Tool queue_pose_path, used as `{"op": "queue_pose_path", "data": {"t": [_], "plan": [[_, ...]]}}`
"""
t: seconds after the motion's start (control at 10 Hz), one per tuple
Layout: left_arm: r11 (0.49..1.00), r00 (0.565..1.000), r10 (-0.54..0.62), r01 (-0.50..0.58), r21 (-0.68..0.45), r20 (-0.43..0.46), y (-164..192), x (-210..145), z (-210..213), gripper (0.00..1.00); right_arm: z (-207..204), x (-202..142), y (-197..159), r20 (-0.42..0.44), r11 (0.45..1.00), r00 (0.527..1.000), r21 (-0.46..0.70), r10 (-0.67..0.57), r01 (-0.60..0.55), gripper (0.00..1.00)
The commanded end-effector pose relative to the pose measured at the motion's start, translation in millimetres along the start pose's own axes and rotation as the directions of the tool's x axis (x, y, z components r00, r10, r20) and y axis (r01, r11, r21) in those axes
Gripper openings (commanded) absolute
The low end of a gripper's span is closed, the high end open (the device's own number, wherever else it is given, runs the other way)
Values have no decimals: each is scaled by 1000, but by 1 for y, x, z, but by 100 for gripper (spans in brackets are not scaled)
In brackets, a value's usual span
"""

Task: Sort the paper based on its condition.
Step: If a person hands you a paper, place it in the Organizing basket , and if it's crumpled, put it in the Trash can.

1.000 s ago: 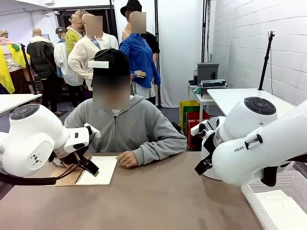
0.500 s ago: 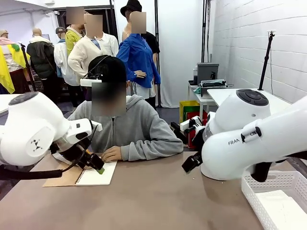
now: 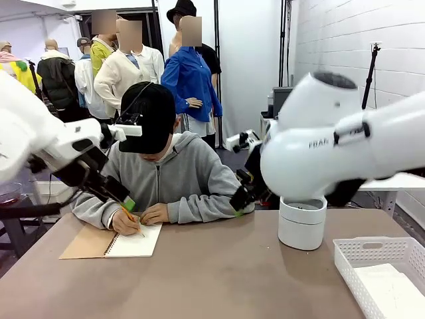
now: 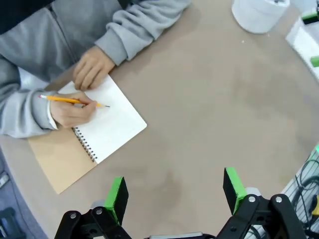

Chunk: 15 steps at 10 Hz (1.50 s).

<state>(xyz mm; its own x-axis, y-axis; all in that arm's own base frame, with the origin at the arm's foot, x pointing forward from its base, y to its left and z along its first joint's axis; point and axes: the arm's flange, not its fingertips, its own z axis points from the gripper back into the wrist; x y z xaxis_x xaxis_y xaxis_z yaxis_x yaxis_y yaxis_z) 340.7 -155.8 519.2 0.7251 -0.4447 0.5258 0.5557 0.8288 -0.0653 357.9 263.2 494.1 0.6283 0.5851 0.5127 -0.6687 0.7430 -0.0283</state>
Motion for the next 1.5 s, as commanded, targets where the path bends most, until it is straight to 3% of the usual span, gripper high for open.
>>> {"op": "queue_pose_path", "data": {"t": [0.0, 0.4, 0.8, 1.0, 1.4], "plan": [[997, 997, -79, 79, -16, -21, 7, 1, 33, 100, 31, 22, 0, -28, 998, 999, 50, 28, -26, 100], [993, 997, -78, 77, 91, 3, 39, 5, 100, 100, 86, 50, -8, 48, 999, 999, 36, 21, -23, 100], [981, 979, -140, 117, 157, 145, 57, -1, 135, 100, 112, 58, -24, 201, 999, 978, 6, 50, -52, 100], [976, 971, -146, 109, 189, 192, 53, -5, 146, 100, 117, 58, -23, 218, 998, 974, 4, 60, -62, 100], [982, 979, -119, 91, 166, 168, 53, 3, 151, 100, 123, 66, -21, 192, 999, 981, -28, 37, -32, 100]]}}
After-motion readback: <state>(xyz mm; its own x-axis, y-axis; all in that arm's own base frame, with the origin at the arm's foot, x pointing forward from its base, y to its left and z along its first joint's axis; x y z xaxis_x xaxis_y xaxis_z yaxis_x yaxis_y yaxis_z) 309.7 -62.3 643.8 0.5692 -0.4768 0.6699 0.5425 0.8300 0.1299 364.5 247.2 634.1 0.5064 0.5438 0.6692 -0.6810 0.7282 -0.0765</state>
